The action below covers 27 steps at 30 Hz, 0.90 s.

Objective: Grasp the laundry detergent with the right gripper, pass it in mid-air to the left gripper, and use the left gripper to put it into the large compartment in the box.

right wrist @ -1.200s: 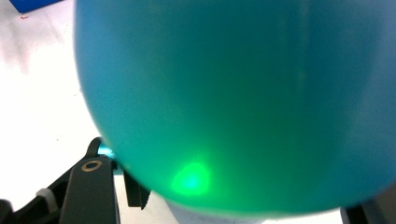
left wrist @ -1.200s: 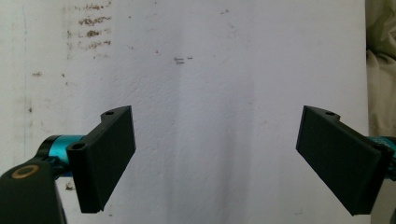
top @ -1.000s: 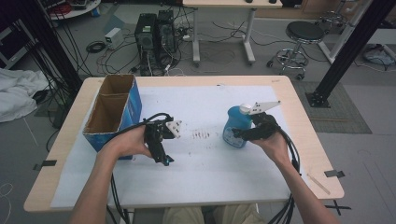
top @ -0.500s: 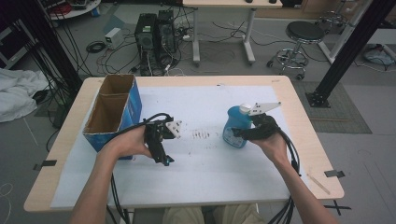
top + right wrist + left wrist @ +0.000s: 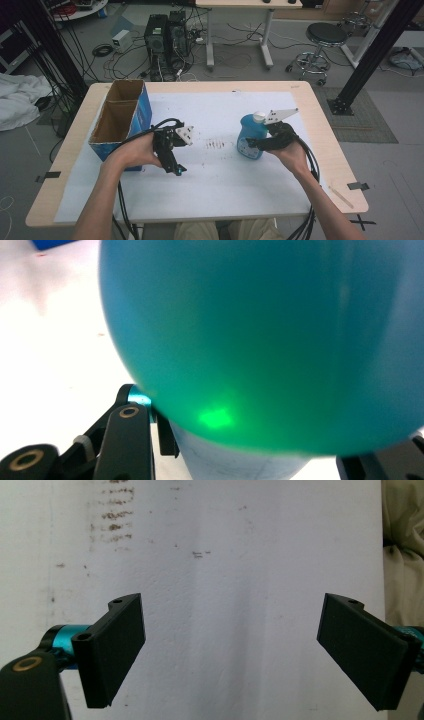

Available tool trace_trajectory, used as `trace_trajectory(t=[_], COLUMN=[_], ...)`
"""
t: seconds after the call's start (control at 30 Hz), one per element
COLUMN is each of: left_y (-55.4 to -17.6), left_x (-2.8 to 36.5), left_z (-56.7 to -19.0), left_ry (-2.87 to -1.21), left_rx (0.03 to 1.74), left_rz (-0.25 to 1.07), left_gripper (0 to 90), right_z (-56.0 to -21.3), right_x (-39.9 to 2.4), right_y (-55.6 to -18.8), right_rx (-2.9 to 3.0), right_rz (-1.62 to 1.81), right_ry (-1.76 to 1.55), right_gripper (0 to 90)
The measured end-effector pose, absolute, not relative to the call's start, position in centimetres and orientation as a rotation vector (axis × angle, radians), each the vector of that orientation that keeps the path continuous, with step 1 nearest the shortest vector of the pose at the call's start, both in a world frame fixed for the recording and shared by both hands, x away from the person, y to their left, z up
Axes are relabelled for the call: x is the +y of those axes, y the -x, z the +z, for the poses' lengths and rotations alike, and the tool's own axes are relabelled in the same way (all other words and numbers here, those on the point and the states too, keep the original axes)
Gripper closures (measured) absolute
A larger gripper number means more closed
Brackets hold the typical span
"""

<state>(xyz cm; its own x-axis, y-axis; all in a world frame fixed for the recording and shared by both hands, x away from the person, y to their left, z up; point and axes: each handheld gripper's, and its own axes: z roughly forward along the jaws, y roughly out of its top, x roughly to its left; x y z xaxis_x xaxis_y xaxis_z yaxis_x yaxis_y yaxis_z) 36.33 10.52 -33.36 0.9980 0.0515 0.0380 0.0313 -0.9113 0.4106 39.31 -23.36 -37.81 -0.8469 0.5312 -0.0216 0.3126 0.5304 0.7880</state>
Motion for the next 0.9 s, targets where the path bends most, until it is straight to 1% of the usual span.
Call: trace_trajectory(t=[0.07, 0.13, 0.2, 0.23, 0.3, 0.33, 0.37, 0.4, 0.43, 0.53, 0.57, 0.7, 0.9], left_y=[-36.3, -36.4, -36.4, -36.4, -36.4, -36.4, -36.3, -36.3, -36.2, -36.1, -36.0, -35.9, -36.2], left_x=[10.5, 10.2, 10.2, 9.8, 9.4, 9.4, 8.9, 8.9, 8.5, 8.1, 7.6, 6.6, 4.9], left_z=[-32.9, -31.4, -31.4, -29.7, -28.5, -28.5, -27.3, -27.3, -26.2, -25.3, -24.4, -23.5, -23.9], left_ry=[-2.713, -2.693, -2.693, -2.676, -2.661, -2.661, -2.650, -2.650, -2.643, -2.633, -2.632, -2.659, -2.689], left_rx=[0.062, 0.056, 0.056, 0.057, 0.052, 0.052, 0.040, 0.040, 0.034, 0.030, 0.025, 0.029, 0.056], left_rz=[0.067, 0.081, 0.081, 0.097, 0.093, 0.093, 0.086, 0.086, 0.077, 0.067, 0.060, 0.052, 0.026], left_gripper=[12.0, 12.0, 12.0, 11.9, 11.9, 11.9, 11.9, 11.9, 11.9, 11.9, 11.9, 11.9, 11.9], right_z=[-37.2, -36.4, -36.0, -35.2, -34.3, -33.9, -33.5, -33.3, -33.0, -32.7, -32.7, -32.8, -33.0], right_x=[-22.9, -22.3, -21.9, -21.2, -20.4, -20.0, -19.4, -18.9, -18.4, -17.1, -16.7, -15.5, -14.2], right_y=[-39.1, -38.9, -38.8, -38.6, -38.4, -38.4, -38.2, -38.1, -38.0, -37.7, -37.6, -37.3, -36.9], right_rx=[2.536, 2.571, 2.584, 2.609, 2.653, 2.675, 2.704, 2.727, 2.747, 2.796, 2.809, 2.831, 2.840], right_rz=[1.239, 1.251, 1.252, 1.258, 1.270, 1.270, 1.266, 1.255, 1.239, 1.206, 1.200, 1.201, 1.215], right_ry=[-0.645, -0.567, -0.523, -0.447, -0.364, -0.314, -0.257, -0.215, -0.168, -0.066, -0.044, 0.012, 0.062], right_gripper=[46.8, 46.8, 46.8, 46.7, 46.7, 46.7, 46.7, 46.7, 46.6, 46.6, 46.6, 46.6, 46.7])
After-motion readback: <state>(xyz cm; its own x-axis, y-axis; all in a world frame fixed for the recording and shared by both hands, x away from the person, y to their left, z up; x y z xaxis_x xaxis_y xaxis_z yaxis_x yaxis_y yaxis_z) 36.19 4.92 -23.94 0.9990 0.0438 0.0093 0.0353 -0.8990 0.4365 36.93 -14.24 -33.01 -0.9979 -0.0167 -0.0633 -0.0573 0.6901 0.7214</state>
